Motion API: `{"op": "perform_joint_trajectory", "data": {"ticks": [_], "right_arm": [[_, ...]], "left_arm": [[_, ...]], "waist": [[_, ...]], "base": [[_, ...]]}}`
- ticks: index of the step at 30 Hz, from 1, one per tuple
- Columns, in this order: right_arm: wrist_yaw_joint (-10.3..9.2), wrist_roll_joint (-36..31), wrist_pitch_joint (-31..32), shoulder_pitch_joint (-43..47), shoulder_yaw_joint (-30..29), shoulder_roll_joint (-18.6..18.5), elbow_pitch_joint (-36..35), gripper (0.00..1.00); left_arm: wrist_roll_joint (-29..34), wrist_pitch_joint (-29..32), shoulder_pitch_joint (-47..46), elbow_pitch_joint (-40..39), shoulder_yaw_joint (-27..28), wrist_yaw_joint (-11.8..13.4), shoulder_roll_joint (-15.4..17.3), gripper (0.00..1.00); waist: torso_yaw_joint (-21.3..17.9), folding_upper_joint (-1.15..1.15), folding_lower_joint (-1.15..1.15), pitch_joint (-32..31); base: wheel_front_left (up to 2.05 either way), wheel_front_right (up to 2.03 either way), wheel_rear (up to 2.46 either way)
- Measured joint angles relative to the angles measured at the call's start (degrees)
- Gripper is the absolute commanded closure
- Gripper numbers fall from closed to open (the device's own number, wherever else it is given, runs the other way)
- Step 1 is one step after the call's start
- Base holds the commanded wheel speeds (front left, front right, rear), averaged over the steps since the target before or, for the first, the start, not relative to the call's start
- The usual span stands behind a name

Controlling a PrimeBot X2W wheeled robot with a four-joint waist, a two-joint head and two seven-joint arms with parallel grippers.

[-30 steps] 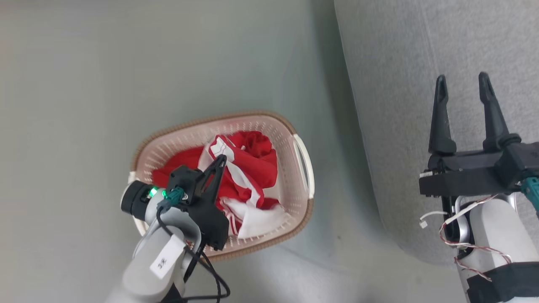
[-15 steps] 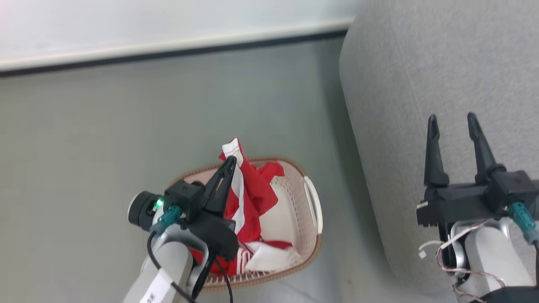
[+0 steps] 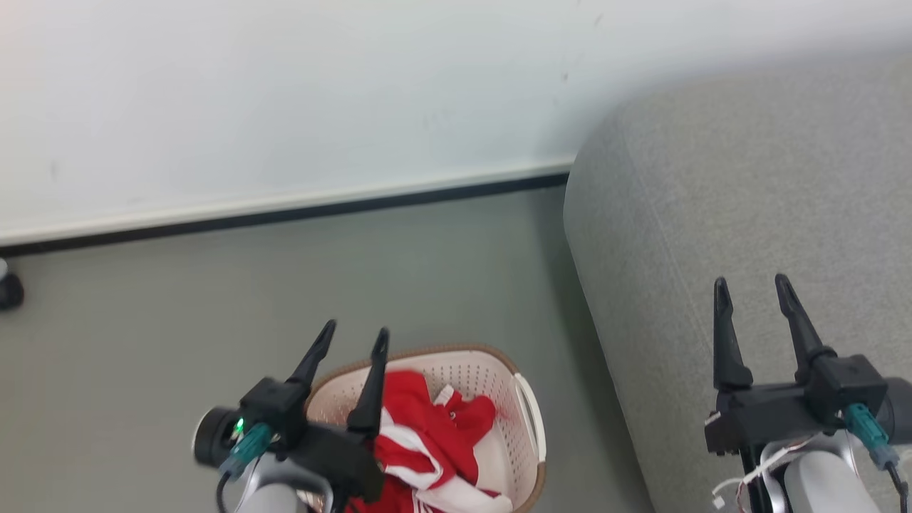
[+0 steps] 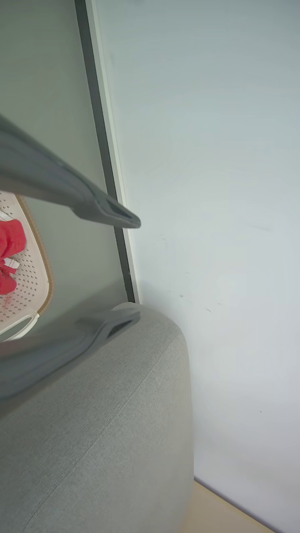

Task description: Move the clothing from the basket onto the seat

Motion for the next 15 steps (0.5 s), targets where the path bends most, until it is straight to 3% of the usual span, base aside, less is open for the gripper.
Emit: {"op": "perform_joint_trajectory", "data": {"ticks": [15], "right_arm": [[0.31, -0.5, 0.0, 9.6, 0.1, -1.0, -3.6, 0.0]], "left_arm": [[-1.5, 0.0, 14.2, -7.5, 9.8, 5.3, 4.2, 0.0]], "waist": [[0.5, 0.0, 0.0, -10.8]], "base": [[0.0, 0.0, 0.0]]}}
